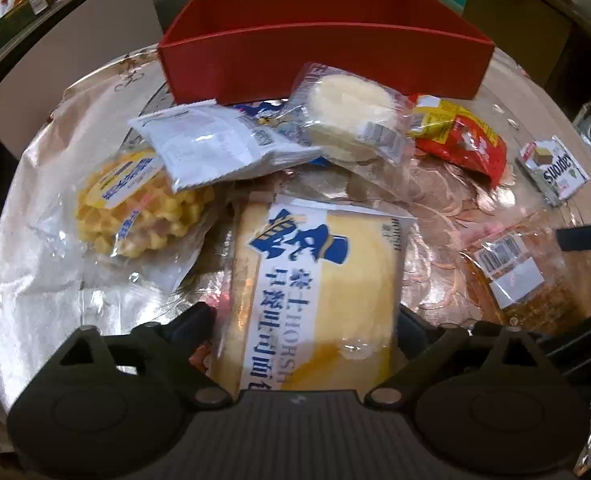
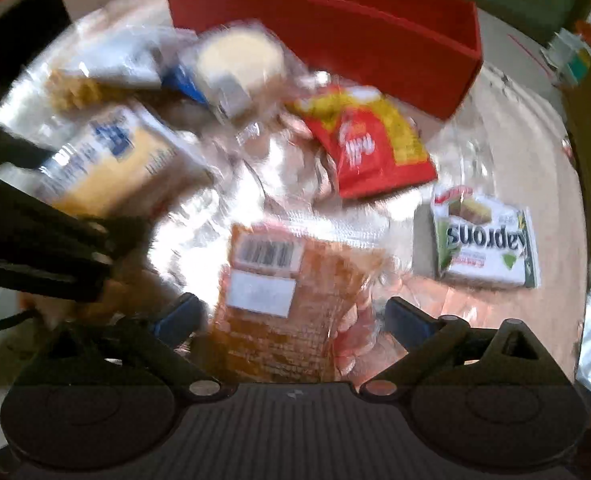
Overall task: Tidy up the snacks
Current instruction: 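Lower the left tool onto the HORSH bread bag while the right tool reaches the brown bread bag, then close the left tool on the HORSH bag while the right tool grasps the brown bread bag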
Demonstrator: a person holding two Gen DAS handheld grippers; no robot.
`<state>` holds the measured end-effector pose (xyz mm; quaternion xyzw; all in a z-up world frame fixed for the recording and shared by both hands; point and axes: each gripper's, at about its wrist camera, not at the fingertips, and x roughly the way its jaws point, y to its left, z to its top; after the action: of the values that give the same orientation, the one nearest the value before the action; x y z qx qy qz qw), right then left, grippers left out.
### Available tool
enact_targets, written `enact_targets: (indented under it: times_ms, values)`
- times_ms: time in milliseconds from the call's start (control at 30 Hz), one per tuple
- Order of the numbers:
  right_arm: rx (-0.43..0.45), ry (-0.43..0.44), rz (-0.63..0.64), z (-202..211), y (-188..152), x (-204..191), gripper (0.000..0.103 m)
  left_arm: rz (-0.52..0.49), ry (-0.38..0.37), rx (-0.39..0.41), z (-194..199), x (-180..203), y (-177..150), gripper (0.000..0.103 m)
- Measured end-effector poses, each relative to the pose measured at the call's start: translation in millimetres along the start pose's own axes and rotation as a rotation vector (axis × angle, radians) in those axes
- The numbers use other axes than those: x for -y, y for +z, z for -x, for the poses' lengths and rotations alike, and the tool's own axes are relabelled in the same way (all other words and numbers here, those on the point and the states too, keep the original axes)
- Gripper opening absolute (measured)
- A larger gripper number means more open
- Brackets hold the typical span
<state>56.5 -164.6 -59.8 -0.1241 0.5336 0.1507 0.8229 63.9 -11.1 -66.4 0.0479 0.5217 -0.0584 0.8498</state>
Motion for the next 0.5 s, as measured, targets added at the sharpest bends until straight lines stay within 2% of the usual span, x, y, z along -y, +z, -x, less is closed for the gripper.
enact_targets:
  times_ms: [33, 233, 500]
  values:
    - [-0.004, 0.005, -0.014, -0.1, -0.2, 1.0, 0.103, 0.002, -0.002, 0.003, -0.7, -1.8, -0.7, 0.099]
    - [0.056, 0.012, -0.040, -0.1, -13.4, 2.7, 0.103, 0.019, 0.002, 0.053, 1.4, -4.3, -10.0, 0.100]
    - [0.056, 0.004, -0.039, 1.8, -14.9, 1.3, 0.103, 0.015, -0.003, 0.065, 1.2, -2.4, -9.6, 0.100]
